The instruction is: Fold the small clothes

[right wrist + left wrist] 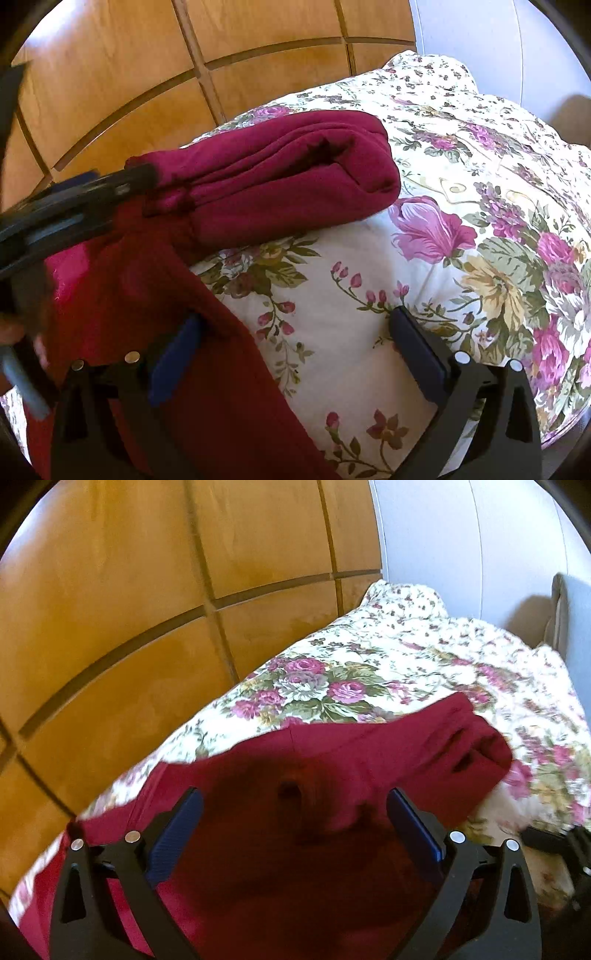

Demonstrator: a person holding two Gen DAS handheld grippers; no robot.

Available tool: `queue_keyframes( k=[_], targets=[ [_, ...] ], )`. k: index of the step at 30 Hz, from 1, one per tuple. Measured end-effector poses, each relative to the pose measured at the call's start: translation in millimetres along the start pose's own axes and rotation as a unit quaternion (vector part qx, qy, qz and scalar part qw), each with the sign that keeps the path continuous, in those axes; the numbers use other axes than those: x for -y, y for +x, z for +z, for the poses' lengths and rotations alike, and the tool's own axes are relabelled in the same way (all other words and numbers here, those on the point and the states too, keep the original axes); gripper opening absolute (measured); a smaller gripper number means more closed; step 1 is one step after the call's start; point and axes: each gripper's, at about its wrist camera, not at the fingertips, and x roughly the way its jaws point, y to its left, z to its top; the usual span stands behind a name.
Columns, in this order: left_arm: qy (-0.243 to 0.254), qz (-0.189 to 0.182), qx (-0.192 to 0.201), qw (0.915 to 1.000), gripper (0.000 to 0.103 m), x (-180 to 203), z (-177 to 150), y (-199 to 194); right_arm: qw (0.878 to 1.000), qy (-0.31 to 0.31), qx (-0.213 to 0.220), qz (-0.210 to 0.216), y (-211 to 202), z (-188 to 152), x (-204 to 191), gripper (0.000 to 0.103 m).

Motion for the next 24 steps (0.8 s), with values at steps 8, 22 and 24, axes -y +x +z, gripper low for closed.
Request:
queue_keyframes(
  k=[8,22,24],
  targets=[
    [-0.074,-0.097,-0.038,0.9919,0.006,-20.5,15.4,1.5,1.0,-0.004,0.002,-0.008,2.8,-2.7,-0.1,0.101],
    [-0.369,-0.227,-0.014,0.9011,0.006,-190.8,13.9,-128.8,1.0,-0.003,0.002,-0.008,1.8,-2.5,0.5,0.101],
    [-0.392,-0.218,-0.018,0.8933,0.006,-213.1,-8.3,-142.6,1.0,-0.003,0.002,-0.007,1.6,-2.6,0.5,0.101]
  ],
)
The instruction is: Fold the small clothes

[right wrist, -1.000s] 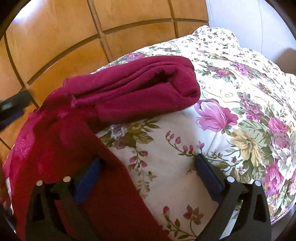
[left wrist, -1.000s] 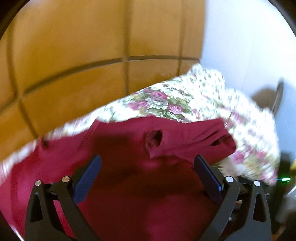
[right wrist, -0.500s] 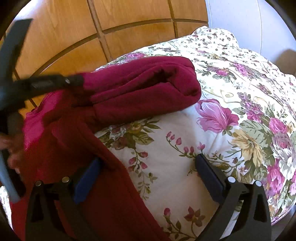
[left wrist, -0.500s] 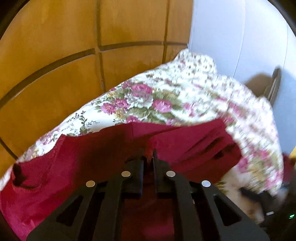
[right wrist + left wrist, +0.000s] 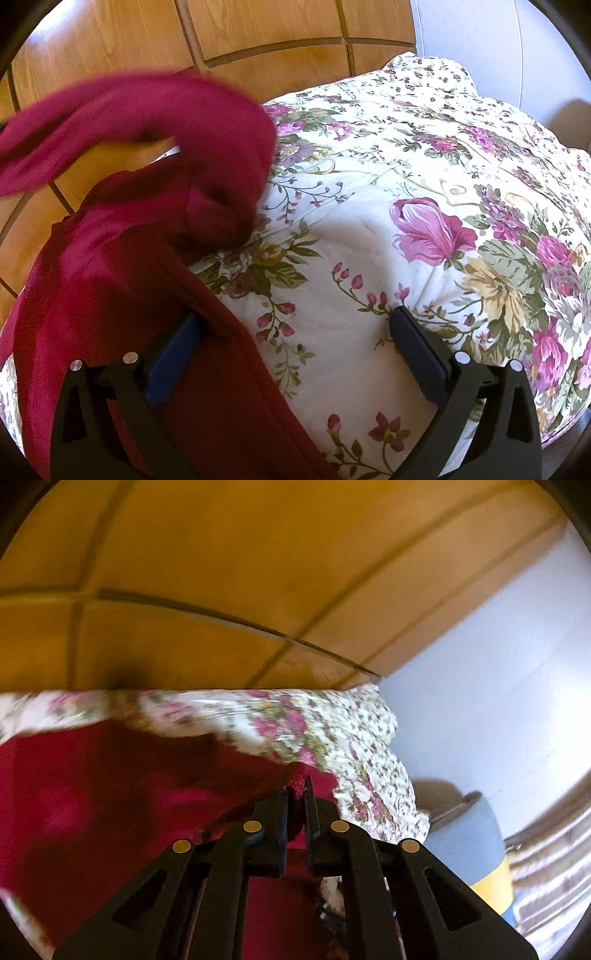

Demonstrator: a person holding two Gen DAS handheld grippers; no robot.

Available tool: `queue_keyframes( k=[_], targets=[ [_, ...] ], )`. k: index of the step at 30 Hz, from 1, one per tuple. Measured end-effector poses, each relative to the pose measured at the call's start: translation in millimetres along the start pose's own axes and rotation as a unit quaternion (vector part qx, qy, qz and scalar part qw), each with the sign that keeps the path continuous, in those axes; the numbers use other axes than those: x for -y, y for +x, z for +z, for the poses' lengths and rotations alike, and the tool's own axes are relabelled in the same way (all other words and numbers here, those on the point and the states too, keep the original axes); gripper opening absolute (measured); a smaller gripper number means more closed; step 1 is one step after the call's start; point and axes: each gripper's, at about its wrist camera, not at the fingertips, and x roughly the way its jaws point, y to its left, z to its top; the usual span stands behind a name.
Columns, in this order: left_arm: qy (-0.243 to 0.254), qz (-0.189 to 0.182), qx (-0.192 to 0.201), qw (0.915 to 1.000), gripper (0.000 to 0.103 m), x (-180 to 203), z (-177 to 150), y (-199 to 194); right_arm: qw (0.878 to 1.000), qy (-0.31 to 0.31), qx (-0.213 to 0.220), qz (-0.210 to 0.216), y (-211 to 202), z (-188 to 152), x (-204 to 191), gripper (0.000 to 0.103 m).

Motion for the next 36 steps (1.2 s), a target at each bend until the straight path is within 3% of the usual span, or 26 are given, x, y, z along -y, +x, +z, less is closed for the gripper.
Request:
queue_keyframes(
  k=[4,8,10,12,13,16,18,19,20,21,22,23,25,27,28,30,32,35,36],
  targets=[
    [-0.045,0.038,-0.002,0.9983,0.006,-51.1,-17.8,-18.6,1.0,-0.001,0.0,-0.002,-0.5,-0.4,-0.4,0.101],
    [-0.103,0.083,-0.015,0.9911,0.006,-108.5,-52.7,-10.2,1.0,-0.001,-0.001,-0.001,-0.4,-0.4,-0.3,0.101],
    [-0.12,0.09,-0.027,0.9883,0.022,-128.8,-73.3,0.9,1.0,-0.001,-0.002,0.0,-0.3,-0.2,0.1,0.101],
    [-0.142,0.09,-0.021,0.9856,0.072,-141.0,-96.0,9.0,1.0,-0.001,-0.002,0.0,-0.2,-0.3,-0.1,0.101],
    [-0.154,0.087,-0.009,0.9843,0.078,-145.1,-105.8,9.9,1.0,-0.001,-0.002,0.0,-0.4,-0.1,-0.2,0.101],
    [-0.154,0.073,0.04,0.9846,0.082,-143.7,-120.8,10.5,1.0,-0.006,0.001,-0.008,-4.2,0.1,-3.0,0.101],
    [-0.142,0.082,0.052,0.9852,0.082,-139.4,-121.1,13.7,1.0,-0.012,-0.006,-0.01,-4.0,0.4,-4.1,0.101],
    [-0.13,0.09,0.054,0.9859,0.08,-137.2,-121.0,15.1,1.0,-0.012,-0.007,-0.009,-4.4,-0.1,-3.5,0.1],
    [-0.118,0.1,0.054,0.9865,0.064,-134.3,-120.4,17.7,1.0,-0.014,-0.012,-0.008,-5.1,-1.0,-2.9,0.098],
    [-0.102,0.12,0.047,0.9865,0.047,-130.8,-120.0,22.2,1.0,-0.02,-0.015,-0.007,-7.2,-2.7,-2.5,0.088],
    [-0.097,0.137,0.043,0.9849,0.041,-130.7,-120.1,24.0,1.0,-0.024,-0.015,-0.005,-9.8,-4.3,-2.1,0.073],
    [-0.098,0.145,0.046,0.9836,0.033,-132.5,-121.6,23.7,0.999,-0.031,-0.015,-0.002,-13.2,-6.5,-2.2,0.067],
    [-0.117,0.122,0.059,0.9838,0.032,-140.8,-125.5,17.8,0.999,-0.039,-0.017,0.014,-21.3,-9.8,-3.0,0.049],
    [-0.131,0.109,0.067,0.9831,0.033,-151.1,-130.7,8.1,0.997,-0.025,-0.026,0.063,-31.6,-9.7,0.3,0.047],
    [-0.132,0.102,0.064,0.9839,0.034,-151.6,-135.7,4.0,0.995,-0.014,-0.033,0.092,-36.5,-9.3,3.6,0.059],
    [-0.119,0.086,0.059,0.9873,0.049,-148.0,-148.0,-6.4,0.993,0.013,-0.025,0.113,-51.8,-10.9,15.0,0.078],
    [-0.097,0.093,0.053,0.9895,0.06,-139.0,-165.8,-24.2,0.993,0.024,-0.036,0.112,-59.8,-13.8,25.0,0.078],
    [-0.062,0.133,0.053,0.9878,0.085,-126.1,-196.9,-54.0,0.991,0.051,-0.075,0.094,-62.2,-27.1,45.0,0.077],
    [-0.057,0.145,0.057,0.9862,0.085,-125.5,-211.0,-67.9,0.99,0.062,-0.086,0.097,-62.1,-31.7,50.5,0.074]
  ],
)
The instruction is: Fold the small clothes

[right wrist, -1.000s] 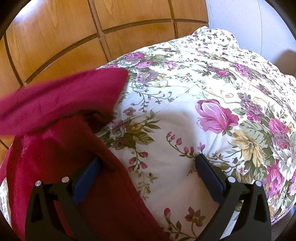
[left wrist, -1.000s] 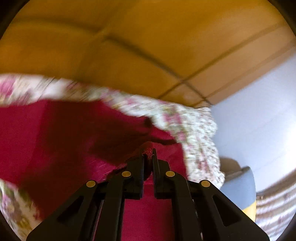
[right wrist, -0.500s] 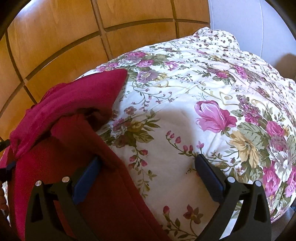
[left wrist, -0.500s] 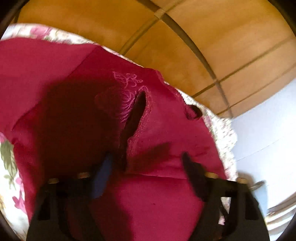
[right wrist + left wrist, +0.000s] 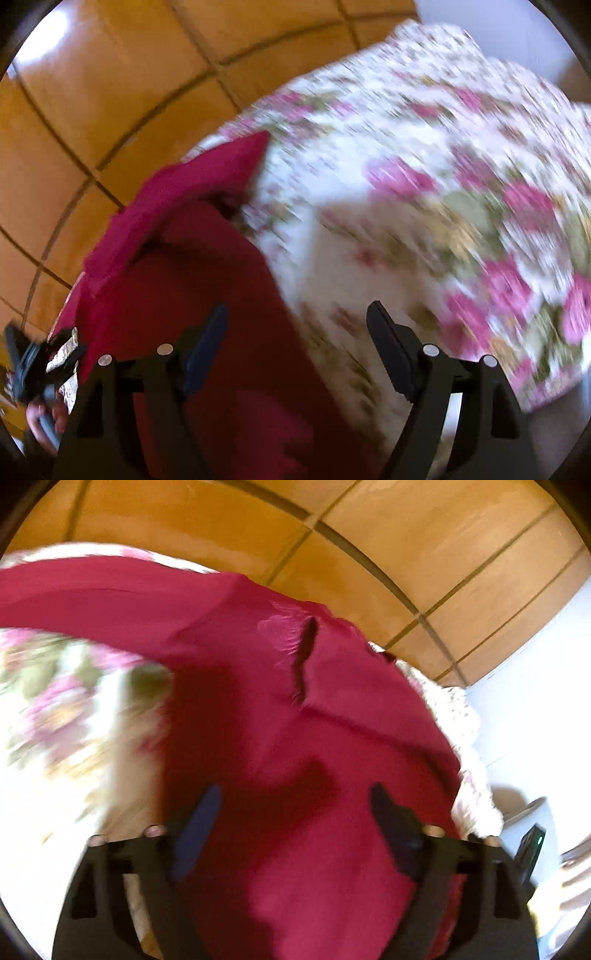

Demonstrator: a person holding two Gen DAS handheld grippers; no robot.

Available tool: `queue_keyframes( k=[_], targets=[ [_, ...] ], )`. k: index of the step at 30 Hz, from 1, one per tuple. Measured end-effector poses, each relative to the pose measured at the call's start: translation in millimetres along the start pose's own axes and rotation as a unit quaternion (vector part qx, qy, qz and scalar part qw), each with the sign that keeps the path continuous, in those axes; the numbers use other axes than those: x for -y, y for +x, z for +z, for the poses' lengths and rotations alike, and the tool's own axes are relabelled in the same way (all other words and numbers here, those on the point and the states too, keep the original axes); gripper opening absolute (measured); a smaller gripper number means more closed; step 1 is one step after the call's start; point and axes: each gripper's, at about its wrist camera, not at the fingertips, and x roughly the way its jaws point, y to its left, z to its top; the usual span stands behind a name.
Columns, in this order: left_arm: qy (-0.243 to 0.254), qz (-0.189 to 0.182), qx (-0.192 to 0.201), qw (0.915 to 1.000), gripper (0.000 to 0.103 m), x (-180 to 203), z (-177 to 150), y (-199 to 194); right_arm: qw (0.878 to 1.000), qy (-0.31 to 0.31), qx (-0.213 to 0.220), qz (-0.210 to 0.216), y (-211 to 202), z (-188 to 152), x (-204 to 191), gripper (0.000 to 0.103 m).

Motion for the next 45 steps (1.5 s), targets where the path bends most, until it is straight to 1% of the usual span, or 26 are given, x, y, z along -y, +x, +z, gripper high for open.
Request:
queue_keyframes(
  k=[1,4,8,10,11,13,14,15,16,18,21,22,23,26,27,29,31,32,33,34,36,38,40,42,44,45],
  targets=[
    [0.002,-0.002,0.002,1.0,0.085,-6.2,-11.1,-14.0,1.0,0.014,-0.008,0.006,-2.4,-4.8,6.0,0.071],
    [-0.011,0.038,-0.02,0.999,0.085,-26.1,-33.8,-39.7,1.0,0.008,-0.017,0.008,-14.3,-14.8,5.1,0.071],
    [-0.019,-0.001,-0.038,0.9991,0.085,-34.2,-58.8,-60.4,0.999,-0.008,-0.049,0.011,-18.5,-33.9,1.1,0.069],
    [0.003,-0.023,-0.063,0.9977,0.085,-30.5,-77.7,-67.6,0.998,-0.024,-0.054,-0.008,-19.8,-40.7,-0.5,0.058],
    [0.015,-0.023,-0.069,0.9972,0.08,-27.3,-86.7,-68.7,0.998,-0.029,-0.053,-0.019,-20.5,-42.2,-1.5,0.053],
    [0.041,-0.021,-0.083,0.9954,0.054,-15.1,-93.9,-61.0,0.998,-0.033,-0.055,-0.025,-22.1,-43.7,-1.7,0.035],
    [0.06,-0.018,-0.102,0.9928,0.023,-9.2,-98.8,-56.8,0.998,-0.03,-0.058,-0.019,-22.8,-44.4,-0.9,0.029],
    [0.067,-0.015,-0.111,0.9915,0.01,-3.2,-99.5,-52.4,0.998,-0.025,-0.063,-0.007,-24.9,-45.8,0.4,0.018],
    [0.063,-0.026,-0.117,0.9907,0.01,-3.7,-98.7,-54.2,0.997,-0.02,-0.07,0.004,-26.5,-47.5,2.7,0.01],
    [0.053,-0.045,-0.118,0.9906,0.009,-7.0,-91.9,-63.1,0.996,-0.008,-0.085,0.022,-30.9,-51.0,5.3,0.009],
    [0.04,-0.064,-0.109,0.9911,0.009,-16.5,-75.4,-89.0,0.991,0.002,-0.116,0.07,-45.0,-61.0,3.2,0.009],
    [0.037,-0.066,-0.105,0.9916,0.009,-16.9,-71.1,-94.2,0.99,0.0,-0.123,0.074,-46.9,-63.8,-0.3,0.009],
    [0.036,-0.063,-0.098,0.9926,0.009,-21.5,-65.5,-105.2,0.988,-0.006,-0.131,0.077,-51.3,-68.0,-1.8,0.009],
    [0.039,-0.048,-0.096,0.9935,0.009,-29.5,-61.7,-110.1,0.984,-0.016,-0.163,0.075,-52.0,-82.8,0.9,0.008],
    [0.041,-0.033,-0.103,0.9933,0.009,-35.6,-64.2,-106.7,0.982,-0.013,-0.176,0.071,-47.5,-87.0,3.2,0.008],
    [0.038,-0.013,-0.136,0.9899,0.01,-47.2,-73.2,-88.2,0.98,-0.016,-0.191,0.055,-39.0,-88.0,2.6,0.009],
    [0.036,0.006,-0.149,0.9882,0.011,-53.2,-77.6,-77.0,0.98,-0.031,-0.194,0.042,-35.7,-84.1,-5.3,0.016],
    [0.031,0.001,-0.145,0.989,0.014,-54.5,-77.1,-77.7,0.981,-0.049,-0.187,0.034,-37.7,-80.9,-11.9,0.019],
    [0.032,0.0,-0.142,0.9893,0.02,-52.2,-75.2,-83.3,0.983,-0.07,-0.168,0.022,-42.8,-75.1,-19.2,0.03],
    [0.041,0.013,-0.132,0.9903,0.025,-50.3,-70.5,-89.9,0.986,-0.083,-0.147,0.015,-46.5,-69.1,-23.6,0.05],
    [0.066,0.053,-0.097,0.9917,0.052,-48.7,-58.8,-106.5,0.99,-0.114,-0.084,-0.007,-58.2,-48.5,-36.9,0.053],
    [0.086,0.071,-0.043,0.9928,0.055,-41.1,-38.3,-125.7,0.99,-0.132,-0.045,-0.02,-60.1,-30.3,-47.8,0.054],
    [0.086,0.075,-0.007,0.9935,0.056,-31.8,-20.9,-130.6,0.991,-0.133,-0.009,-0.029,-50.4,-8.2,-60.2,0.068],
    [0.076,0.061,0.014,0.9951,0.071,-22.0,-3.9,-125.5,0.992,-0.124,0.007,-0.034,-30.9,12.4,-69.0,0.069],
    [0.063,0.033,0.022,0.9972,0.071,-9.1,10.1,-109.0,0.993,-0.118,0.02,-0.024,-1.9,32.0,-80.2,0.068],
    [0.057,0.01,0.022,0.9981,0.071,-1.4,18.6,-94.3,0.992,-0.12,0.033,-0.021,14.9,40.2,-86.3,0.067]
  ],
)
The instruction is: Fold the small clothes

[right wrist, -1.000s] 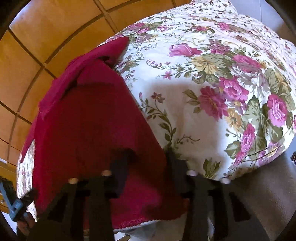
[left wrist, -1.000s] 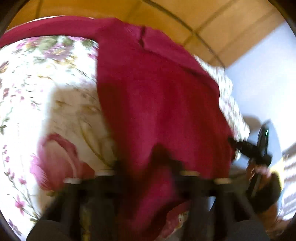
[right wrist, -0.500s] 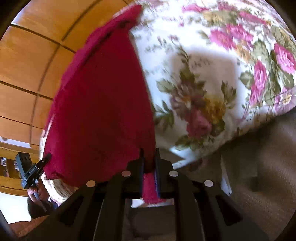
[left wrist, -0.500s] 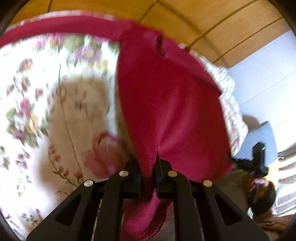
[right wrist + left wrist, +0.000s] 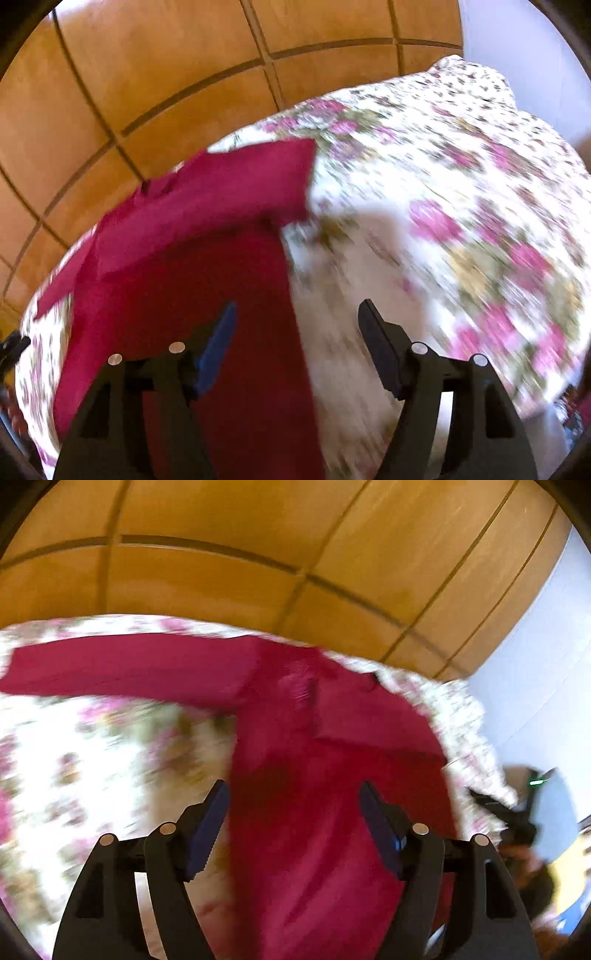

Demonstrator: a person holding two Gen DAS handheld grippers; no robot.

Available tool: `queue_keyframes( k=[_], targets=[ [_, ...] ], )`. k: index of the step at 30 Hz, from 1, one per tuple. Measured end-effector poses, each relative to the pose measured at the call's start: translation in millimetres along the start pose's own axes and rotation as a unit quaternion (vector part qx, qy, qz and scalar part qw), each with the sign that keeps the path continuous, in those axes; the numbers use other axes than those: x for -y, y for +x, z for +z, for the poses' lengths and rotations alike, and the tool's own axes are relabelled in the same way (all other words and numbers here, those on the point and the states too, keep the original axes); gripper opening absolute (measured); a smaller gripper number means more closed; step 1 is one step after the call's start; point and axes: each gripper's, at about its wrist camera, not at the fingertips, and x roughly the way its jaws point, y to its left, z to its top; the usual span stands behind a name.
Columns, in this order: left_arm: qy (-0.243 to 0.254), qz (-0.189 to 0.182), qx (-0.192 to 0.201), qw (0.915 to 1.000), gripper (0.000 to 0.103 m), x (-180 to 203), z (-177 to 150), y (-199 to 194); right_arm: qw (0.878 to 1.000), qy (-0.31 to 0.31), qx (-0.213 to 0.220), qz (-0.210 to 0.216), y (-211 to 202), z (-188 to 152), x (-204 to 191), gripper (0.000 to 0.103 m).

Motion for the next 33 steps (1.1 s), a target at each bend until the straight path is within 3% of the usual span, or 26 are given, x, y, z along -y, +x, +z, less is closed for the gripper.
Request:
queue_keyframes(
  k=[5,8,14,15,16,17,18,20,23,27,33],
  targets=[
    [-0.016,-0.022,0.001,0.9996,0.071,21.8,25.0,71.1,0.997,-0.022,0.075,0.009,40.4,1.0,-3.9,0.068],
    [-0.031,0.01,-0.013,0.9994,0.071,24.7,39.4,123.5,0.999,0.015,0.043,0.006,58.4,-2.9,9.3,0.069],
    [-0.024,0.059,-0.036,0.9973,0.071,29.7,52.4,190.6,0.998,0.038,0.051,-0.001,55.4,-4.4,18.6,0.075],
    [-0.022,0.066,-0.031,0.9971,0.065,29.2,52.8,191.7,0.998,0.036,0.052,-0.007,56.1,-3.4,17.7,0.076],
    [-0.019,0.072,-0.021,0.997,0.053,29.6,52.7,190.0,0.998,0.036,0.052,-0.01,55.3,-4.0,15.7,0.077],
    [-0.008,0.075,-0.02,0.9969,0.019,31.0,54.3,189.7,0.998,0.036,0.051,-0.013,54.8,-4.1,15.6,0.077],
    [-0.004,0.067,-0.023,0.9975,0.006,31.0,56.1,189.8,0.998,0.037,0.052,-0.015,51.6,-7.5,15.7,0.078],
    [-0.008,0.039,0.006,0.9992,0.006,27.0,61.6,174.0,0.998,0.035,0.049,-0.024,52.7,-6.2,14.1,0.08],
    [-0.026,0.052,0.045,0.9973,0.006,13.7,69.3,153.8,0.998,0.028,0.048,-0.039,52.6,-6.6,11.3,0.083],
    [-0.054,0.059,0.036,0.9962,0.006,-18.0,56.7,155.5,0.997,0.025,0.053,-0.05,53.3,-0.5,9.2,0.087],
    [-0.116,-0.009,0.046,0.9921,0.008,-42.0,39.6,161.1,0.998,-0.002,0.028,-0.057,73.7,19.2,0.9,0.094]
  ],
)
